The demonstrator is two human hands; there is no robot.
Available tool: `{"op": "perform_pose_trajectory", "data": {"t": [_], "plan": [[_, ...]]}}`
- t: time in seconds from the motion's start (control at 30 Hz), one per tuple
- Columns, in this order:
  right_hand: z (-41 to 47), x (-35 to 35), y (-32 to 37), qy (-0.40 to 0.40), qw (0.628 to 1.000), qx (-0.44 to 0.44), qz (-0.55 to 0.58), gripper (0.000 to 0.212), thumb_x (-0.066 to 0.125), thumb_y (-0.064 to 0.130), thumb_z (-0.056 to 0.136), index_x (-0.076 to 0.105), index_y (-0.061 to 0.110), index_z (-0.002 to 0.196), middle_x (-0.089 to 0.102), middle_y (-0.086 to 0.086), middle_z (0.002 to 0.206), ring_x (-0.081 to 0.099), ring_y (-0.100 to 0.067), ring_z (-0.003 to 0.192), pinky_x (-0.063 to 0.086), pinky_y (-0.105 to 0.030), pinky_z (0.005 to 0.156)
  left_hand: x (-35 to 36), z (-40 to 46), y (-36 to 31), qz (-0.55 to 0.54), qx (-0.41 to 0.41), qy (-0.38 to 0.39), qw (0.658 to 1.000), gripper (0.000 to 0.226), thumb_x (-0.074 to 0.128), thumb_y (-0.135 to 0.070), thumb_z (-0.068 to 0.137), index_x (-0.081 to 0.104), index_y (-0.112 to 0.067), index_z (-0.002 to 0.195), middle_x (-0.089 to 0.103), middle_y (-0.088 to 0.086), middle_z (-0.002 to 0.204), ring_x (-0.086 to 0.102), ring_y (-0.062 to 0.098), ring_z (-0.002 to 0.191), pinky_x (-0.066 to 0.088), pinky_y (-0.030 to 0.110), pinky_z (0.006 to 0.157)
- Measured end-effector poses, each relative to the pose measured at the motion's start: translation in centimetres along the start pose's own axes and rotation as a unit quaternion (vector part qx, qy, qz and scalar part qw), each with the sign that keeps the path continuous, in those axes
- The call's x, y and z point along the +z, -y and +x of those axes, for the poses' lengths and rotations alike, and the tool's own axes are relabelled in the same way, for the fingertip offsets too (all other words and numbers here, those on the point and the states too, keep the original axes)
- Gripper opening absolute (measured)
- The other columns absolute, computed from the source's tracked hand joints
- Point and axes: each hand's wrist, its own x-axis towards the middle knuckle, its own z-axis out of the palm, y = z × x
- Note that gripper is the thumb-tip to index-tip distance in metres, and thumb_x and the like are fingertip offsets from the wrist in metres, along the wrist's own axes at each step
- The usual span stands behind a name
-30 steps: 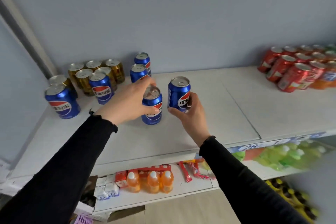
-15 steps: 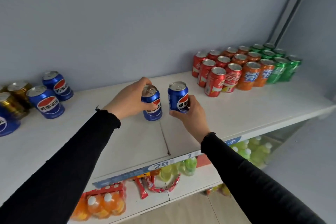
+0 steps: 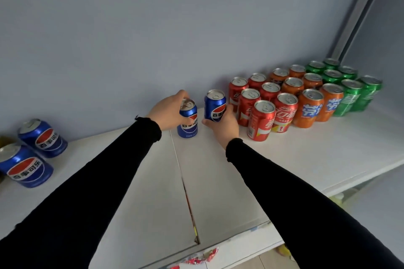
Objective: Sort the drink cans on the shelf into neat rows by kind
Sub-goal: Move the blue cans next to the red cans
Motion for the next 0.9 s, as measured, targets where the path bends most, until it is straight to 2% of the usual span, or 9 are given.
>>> {"op": "perform_pose_trajectory", "data": {"t": [0.17, 0.27, 0.37, 0.5, 0.6, 0.73, 0.83, 0.9], "plan": [[3.1, 1.7, -0.8, -0.04, 0.999, 0.0, -0.014, 0.064, 0.089, 0.022, 0.071, 0.047, 0.017, 0.12, 0.062, 0.001, 0.113, 0.063, -0.02, 0.105, 0.051, -0.032, 0.088, 0.3, 3.2, 0.3, -0.007, 0.001, -0.002, 1.0, 0.062, 0.082, -0.031, 0.081, 0.045, -0.021, 0.129, 0.064, 0.004, 0.125, 0.063, 0.025, 0.106, 0.056, 0.039, 0.086], [4.3, 2.2, -1.1, -0.052, 0.999, 0.005, -0.01, 0.064, 0.09, 0.026, 0.069, 0.043, 0.026, 0.112, 0.064, -0.001, 0.117, 0.063, -0.02, 0.107, 0.054, -0.041, 0.094, 0.6, 4.6, 0.1, -0.007, 0.004, -0.005, 1.0, 0.062, 0.082, -0.029, 0.081, 0.044, -0.02, 0.129, 0.063, 0.005, 0.126, 0.063, 0.025, 0.106, 0.056, 0.039, 0.087], [5.0, 1.9, -1.4, -0.048, 0.999, 0.0, -0.006, 0.063, 0.089, 0.025, 0.069, 0.04, 0.03, 0.109, 0.064, 0.001, 0.117, 0.063, -0.019, 0.108, 0.054, -0.043, 0.096, 0.9, 5.6, -0.3, -0.011, 0.01, -0.012, 1.0, 0.061, 0.081, -0.025, 0.082, 0.044, -0.018, 0.13, 0.061, 0.007, 0.127, 0.061, 0.025, 0.107, 0.053, 0.037, 0.087], [4.9, 1.2, -2.0, -0.016, 1.0, -0.024, 0.007, 0.051, 0.079, 0.013, 0.079, 0.049, 0.022, 0.119, 0.063, 0.002, 0.119, 0.062, -0.015, 0.111, 0.051, -0.039, 0.1, 1.5, 6.3, -0.5, -0.011, 0.004, -0.028, 1.0, 0.06, 0.079, -0.022, 0.083, 0.044, -0.017, 0.131, 0.059, 0.007, 0.129, 0.06, 0.025, 0.108, 0.052, 0.035, 0.085], [4.9, 1.0, -2.2, -0.006, 0.999, -0.037, -0.004, 0.055, 0.073, 0.008, 0.081, 0.049, 0.02, 0.129, 0.062, 0.001, 0.126, 0.059, -0.016, 0.118, 0.047, -0.037, 0.104, 2.1, 6.5, -0.8, -0.009, -0.002, -0.04, 0.999, 0.06, 0.079, -0.022, 0.083, 0.044, -0.017, 0.131, 0.059, 0.006, 0.128, 0.06, 0.024, 0.108, 0.046, 0.029, 0.08], [5.3, 1.2, -2.0, 0.0, 1.0, -0.005, -0.018, 0.063, 0.075, 0.008, 0.081, 0.045, 0.017, 0.135, 0.058, -0.002, 0.134, 0.056, -0.02, 0.125, 0.045, -0.039, 0.108, 2.3, 6.5, -0.9, -0.004, -0.021, -0.045, 0.999, 0.063, 0.081, -0.023, 0.081, 0.043, -0.018, 0.131, 0.06, 0.005, 0.127, 0.06, 0.024, 0.107, 0.045, 0.028, 0.079], [5.2, 1.0, -1.8, 0.007, 1.0, -0.012, -0.016, 0.046, 0.073, 0.012, 0.084, 0.049, 0.019, 0.122, 0.062, -0.002, 0.123, 0.06, -0.02, 0.116, 0.048, -0.035, 0.101, 2.2, 6.4, -1.0, -0.017, -0.042, -0.033, 0.998, 0.068, 0.082, -0.024, 0.079, 0.043, -0.018, 0.134, 0.057, 0.005, 0.129, 0.059, 0.024, 0.111, 0.045, 0.029, 0.082], [4.3, 0.7, -1.6, 0.016, 1.0, -0.021, 0.013, 0.041, 0.073, 0.017, 0.083, 0.051, 0.02, 0.118, 0.064, 0.001, 0.113, 0.063, -0.016, 0.105, 0.052, -0.037, 0.096, 2.3, 5.9, -1.1, -0.034, -0.055, -0.039, 0.997, 0.075, 0.083, -0.03, 0.079, 0.041, -0.018, 0.141, 0.053, 0.005, 0.136, 0.058, 0.024, 0.118, 0.048, 0.031, 0.089]]}}
